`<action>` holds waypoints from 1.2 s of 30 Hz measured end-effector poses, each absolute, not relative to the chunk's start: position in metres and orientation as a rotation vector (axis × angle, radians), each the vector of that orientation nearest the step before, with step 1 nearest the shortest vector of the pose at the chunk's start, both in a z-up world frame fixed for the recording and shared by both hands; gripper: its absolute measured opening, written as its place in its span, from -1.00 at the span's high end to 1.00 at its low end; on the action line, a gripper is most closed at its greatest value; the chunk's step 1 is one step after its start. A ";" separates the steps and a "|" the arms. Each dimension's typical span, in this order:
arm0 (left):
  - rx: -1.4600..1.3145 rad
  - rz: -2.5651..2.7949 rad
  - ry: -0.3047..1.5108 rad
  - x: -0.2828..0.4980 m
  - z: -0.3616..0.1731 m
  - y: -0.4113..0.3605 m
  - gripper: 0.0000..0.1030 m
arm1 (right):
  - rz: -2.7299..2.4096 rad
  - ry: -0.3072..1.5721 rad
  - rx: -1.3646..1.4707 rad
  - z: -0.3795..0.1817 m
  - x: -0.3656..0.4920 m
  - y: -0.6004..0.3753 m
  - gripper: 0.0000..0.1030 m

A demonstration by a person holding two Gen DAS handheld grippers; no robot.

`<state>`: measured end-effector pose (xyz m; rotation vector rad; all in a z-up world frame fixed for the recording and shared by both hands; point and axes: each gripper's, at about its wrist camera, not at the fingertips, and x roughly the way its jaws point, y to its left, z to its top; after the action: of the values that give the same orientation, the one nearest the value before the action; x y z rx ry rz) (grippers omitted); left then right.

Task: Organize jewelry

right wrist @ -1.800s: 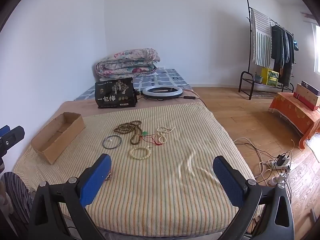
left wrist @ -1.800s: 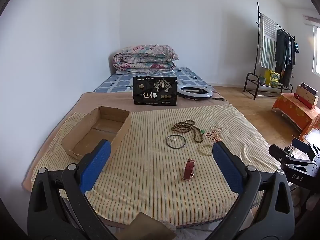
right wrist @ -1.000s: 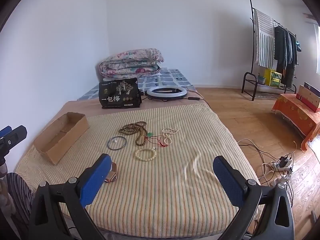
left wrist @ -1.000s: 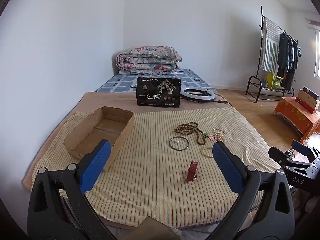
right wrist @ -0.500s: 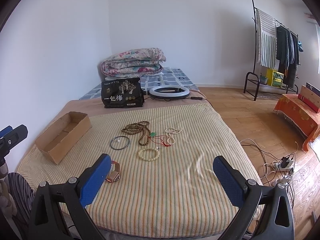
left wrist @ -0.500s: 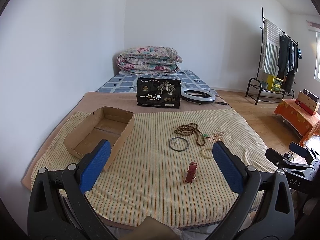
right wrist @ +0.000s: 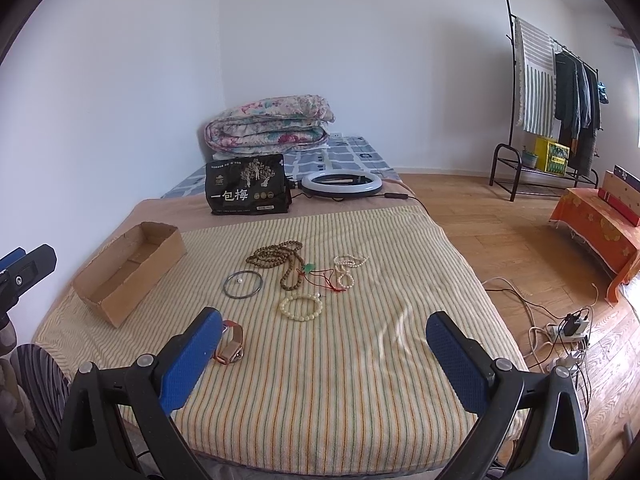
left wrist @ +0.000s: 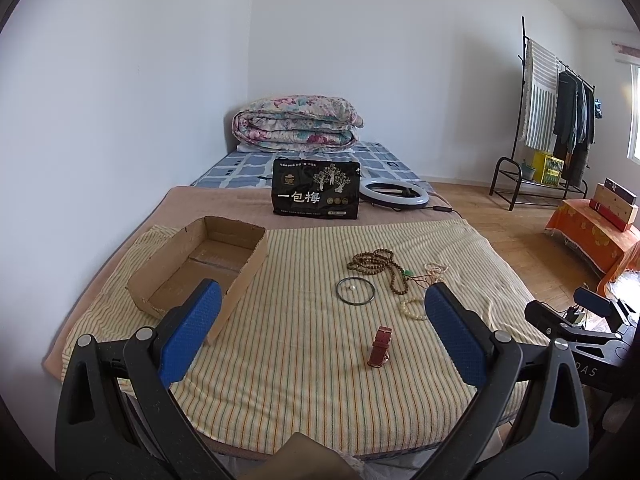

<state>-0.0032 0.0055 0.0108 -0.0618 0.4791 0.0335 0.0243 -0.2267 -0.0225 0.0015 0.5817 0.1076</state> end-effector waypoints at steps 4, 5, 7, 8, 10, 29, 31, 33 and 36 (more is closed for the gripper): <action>-0.061 0.034 0.479 -0.003 0.010 0.004 -1.00 | 0.111 0.582 0.002 -0.022 0.024 -0.226 -1.00; -0.062 0.034 0.480 -0.003 0.010 0.005 -1.00 | 0.112 0.581 0.002 -0.022 0.024 -0.226 -1.00; -0.064 0.033 0.480 -0.003 0.010 0.005 -1.00 | 0.114 0.580 0.003 -0.021 0.024 -0.226 -1.00; -0.063 0.033 0.480 -0.003 0.010 0.005 -1.00 | 0.115 0.581 0.003 -0.021 0.024 -0.226 -1.00; -0.063 0.033 0.480 -0.003 0.010 0.005 -1.00 | 0.116 0.582 0.003 -0.021 0.024 -0.226 -0.99; -0.063 0.032 0.484 -0.003 0.005 0.004 -1.00 | 0.131 0.591 0.010 -0.025 0.028 -0.225 -1.00; -0.065 0.032 0.488 -0.003 0.002 0.004 -1.00 | 0.132 0.591 0.009 -0.025 0.028 -0.224 -1.00; -0.065 0.033 0.492 -0.001 0.000 0.004 -1.00 | 0.132 0.592 0.008 -0.026 0.029 -0.224 -0.99; -0.064 0.035 0.499 0.001 -0.004 0.004 -1.00 | 0.129 0.595 0.005 -0.027 0.032 -0.223 -1.00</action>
<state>0.0009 0.0042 -0.0042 -0.0642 0.4990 0.0347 0.0318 -0.2232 -0.0274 0.0052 0.5950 0.1289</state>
